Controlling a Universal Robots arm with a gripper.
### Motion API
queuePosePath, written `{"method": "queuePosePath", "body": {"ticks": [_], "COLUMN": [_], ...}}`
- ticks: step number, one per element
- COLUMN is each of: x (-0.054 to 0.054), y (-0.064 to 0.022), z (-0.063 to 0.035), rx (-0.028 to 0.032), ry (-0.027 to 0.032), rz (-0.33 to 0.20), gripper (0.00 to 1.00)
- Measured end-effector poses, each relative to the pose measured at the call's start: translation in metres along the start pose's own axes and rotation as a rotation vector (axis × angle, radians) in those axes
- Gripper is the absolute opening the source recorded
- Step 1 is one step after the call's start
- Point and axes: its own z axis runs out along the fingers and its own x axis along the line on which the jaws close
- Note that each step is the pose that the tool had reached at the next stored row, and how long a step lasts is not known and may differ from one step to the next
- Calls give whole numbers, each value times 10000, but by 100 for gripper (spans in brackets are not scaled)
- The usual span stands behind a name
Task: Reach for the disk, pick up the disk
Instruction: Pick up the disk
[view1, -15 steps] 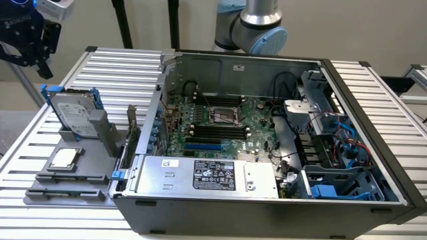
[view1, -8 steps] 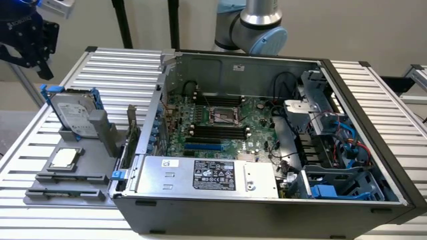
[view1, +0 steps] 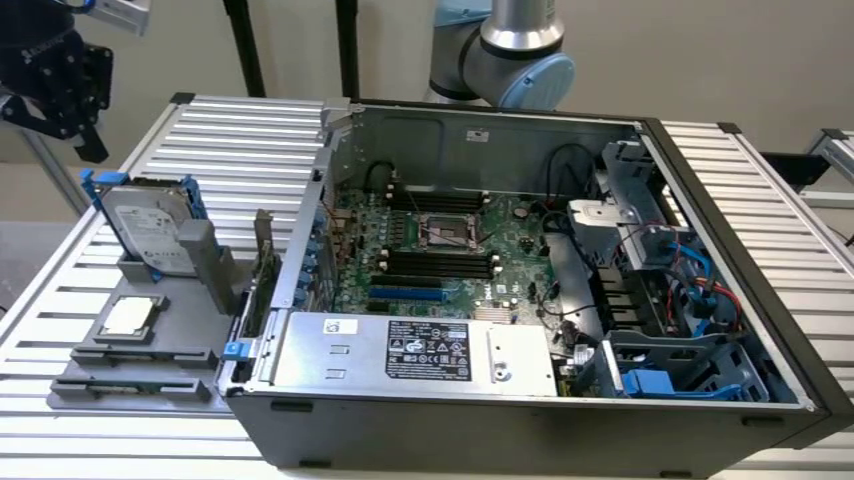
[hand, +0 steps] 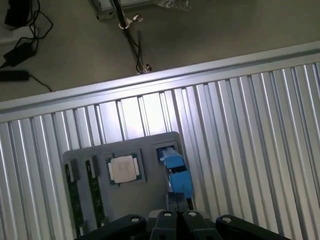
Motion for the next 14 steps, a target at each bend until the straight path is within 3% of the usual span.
{"method": "queuePosePath", "body": {"ticks": [7,14], "x": [-4,-35], "y": [1,6], "z": [11,21], "rx": [-3,-16], "ry": [0,-69], "rz": [-1082,-1416], "gripper": [11,11]}}
